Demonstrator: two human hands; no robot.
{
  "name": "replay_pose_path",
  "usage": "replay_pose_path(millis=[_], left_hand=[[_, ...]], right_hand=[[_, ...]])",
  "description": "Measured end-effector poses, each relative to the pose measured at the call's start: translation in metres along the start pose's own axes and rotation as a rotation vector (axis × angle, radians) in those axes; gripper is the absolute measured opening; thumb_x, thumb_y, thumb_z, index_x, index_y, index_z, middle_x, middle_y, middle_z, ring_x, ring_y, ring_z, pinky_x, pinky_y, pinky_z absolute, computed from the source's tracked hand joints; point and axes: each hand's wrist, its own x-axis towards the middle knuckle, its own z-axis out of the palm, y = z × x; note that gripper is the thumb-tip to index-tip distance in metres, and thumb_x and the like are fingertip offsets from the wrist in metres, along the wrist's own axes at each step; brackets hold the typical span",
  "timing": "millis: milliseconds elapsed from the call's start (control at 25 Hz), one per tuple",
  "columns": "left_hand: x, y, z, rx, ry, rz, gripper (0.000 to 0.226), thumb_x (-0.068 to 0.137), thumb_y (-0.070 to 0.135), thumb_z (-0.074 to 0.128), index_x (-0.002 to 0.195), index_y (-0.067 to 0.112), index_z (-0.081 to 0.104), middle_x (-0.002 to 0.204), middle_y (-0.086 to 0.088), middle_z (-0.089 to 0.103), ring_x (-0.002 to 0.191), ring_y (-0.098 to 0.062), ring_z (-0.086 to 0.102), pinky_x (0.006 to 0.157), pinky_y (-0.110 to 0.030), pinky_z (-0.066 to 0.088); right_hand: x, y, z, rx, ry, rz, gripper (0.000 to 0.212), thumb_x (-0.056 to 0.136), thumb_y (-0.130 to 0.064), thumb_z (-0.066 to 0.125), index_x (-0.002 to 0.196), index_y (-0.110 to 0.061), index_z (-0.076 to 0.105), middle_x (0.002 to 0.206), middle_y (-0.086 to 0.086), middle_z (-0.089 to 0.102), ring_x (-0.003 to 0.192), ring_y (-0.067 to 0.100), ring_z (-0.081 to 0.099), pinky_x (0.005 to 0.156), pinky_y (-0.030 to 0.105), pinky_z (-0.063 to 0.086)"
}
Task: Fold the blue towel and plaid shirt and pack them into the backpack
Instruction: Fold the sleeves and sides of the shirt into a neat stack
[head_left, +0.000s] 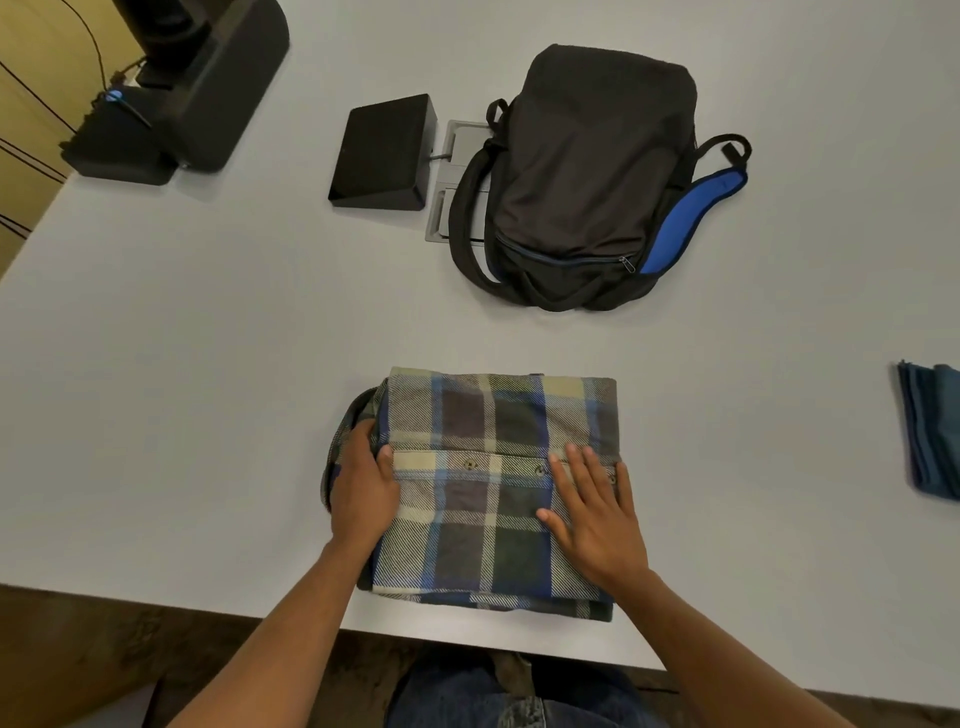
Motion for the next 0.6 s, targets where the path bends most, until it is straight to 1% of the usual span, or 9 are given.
replay_pose_path(millis=[80, 160, 280, 320, 360, 440, 520, 560, 600], left_hand=[[-0.007, 0.006, -0.002, 0.011, 0.07, 0.092, 0.042, 0.104, 0.019, 0.039, 0.145, 0.015, 0.037, 0.141, -0.011, 0.048, 0.123, -0.029, 0.05, 0.095, -0.042, 0.042], [-0.012, 0.005, -0.002, 0.045, 0.117, 0.164, 0.044, 0.103, 0.017, 0.039, 0.147, 0.017, 0.036, 0.137, -0.014, 0.049, 0.115, -0.03, 0.054, 0.086, -0.038, 0.044], [-0.013, -0.005, 0.005, 0.19, 0.106, 0.164, 0.054, 0.102, 0.02, 0.038, 0.153, 0.027, 0.023, 0.119, -0.019, 0.052, 0.087, -0.029, 0.058, 0.067, -0.036, 0.05], [-0.011, -0.006, 0.007, 0.239, 0.097, 0.15, 0.058, 0.1, 0.021, 0.041, 0.154, 0.029, 0.02, 0.114, -0.019, 0.052, 0.082, -0.028, 0.057, 0.063, -0.037, 0.05], [-0.008, -0.005, 0.009, 0.292, 0.102, 0.139, 0.062, 0.098, 0.02, 0.046, 0.154, 0.028, 0.021, 0.112, -0.021, 0.052, 0.083, -0.03, 0.057, 0.065, -0.04, 0.05], [-0.001, 0.001, 0.01, 0.418, 0.18, 0.196, 0.068, 0.088, 0.014, 0.058, 0.15, 0.021, 0.031, 0.122, -0.024, 0.051, 0.103, -0.039, 0.055, 0.082, -0.052, 0.047], [-0.001, 0.017, 0.012, 0.482, 0.241, 0.361, 0.065, 0.081, 0.009, 0.059, 0.144, 0.015, 0.04, 0.136, -0.022, 0.048, 0.124, -0.042, 0.046, 0.1, -0.06, 0.036], [-0.004, 0.026, 0.017, 0.504, 0.21, 0.469, 0.062, 0.083, 0.012, 0.056, 0.142, 0.016, 0.041, 0.141, -0.02, 0.046, 0.132, -0.04, 0.041, 0.107, -0.061, 0.03], [-0.008, 0.033, 0.025, 0.546, 0.143, 0.57, 0.058, 0.087, 0.02, 0.051, 0.143, 0.018, 0.04, 0.146, -0.017, 0.043, 0.139, -0.037, 0.034, 0.112, -0.061, 0.023]], right_hand=[[0.0, 0.001, 0.001, -0.011, 0.003, 0.005, 0.075, 0.097, -0.069, 0.021, 0.158, -0.026, 0.012, 0.165, 0.003, 0.01, 0.152, 0.026, 0.005, 0.117, 0.058, 0.012], [0.0, 0.0, 0.001, -0.02, -0.004, 0.005, 0.075, 0.096, -0.069, 0.021, 0.158, -0.026, 0.013, 0.165, 0.003, 0.01, 0.152, 0.026, 0.006, 0.117, 0.058, 0.011], [0.001, 0.0, 0.001, -0.04, -0.023, -0.005, 0.075, 0.096, -0.069, 0.022, 0.157, -0.025, 0.018, 0.165, 0.004, 0.01, 0.152, 0.027, 0.006, 0.117, 0.059, 0.012], [0.001, 0.0, 0.001, -0.042, -0.028, -0.007, 0.075, 0.096, -0.069, 0.022, 0.157, -0.025, 0.018, 0.165, 0.004, 0.01, 0.152, 0.027, 0.006, 0.117, 0.06, 0.012], [0.001, 0.001, 0.001, -0.044, -0.031, -0.007, 0.075, 0.096, -0.069, 0.021, 0.157, -0.025, 0.018, 0.165, 0.004, 0.01, 0.152, 0.027, 0.006, 0.117, 0.06, 0.013], [0.002, 0.0, 0.001, -0.051, -0.031, -0.009, 0.075, 0.096, -0.069, 0.021, 0.157, -0.025, 0.018, 0.165, 0.004, 0.01, 0.152, 0.027, 0.007, 0.117, 0.06, 0.013], [0.002, -0.001, 0.0, -0.048, -0.031, -0.006, 0.075, 0.096, -0.069, 0.021, 0.157, -0.024, 0.018, 0.165, 0.005, 0.011, 0.152, 0.027, 0.007, 0.117, 0.06, 0.013], [0.002, -0.001, -0.001, -0.043, -0.03, -0.005, 0.075, 0.096, -0.069, 0.021, 0.157, -0.024, 0.019, 0.165, 0.005, 0.012, 0.152, 0.028, 0.008, 0.117, 0.06, 0.012], [0.002, -0.002, -0.001, -0.041, -0.027, -0.006, 0.075, 0.096, -0.069, 0.021, 0.157, -0.024, 0.019, 0.165, 0.005, 0.011, 0.152, 0.027, 0.007, 0.117, 0.06, 0.011]])
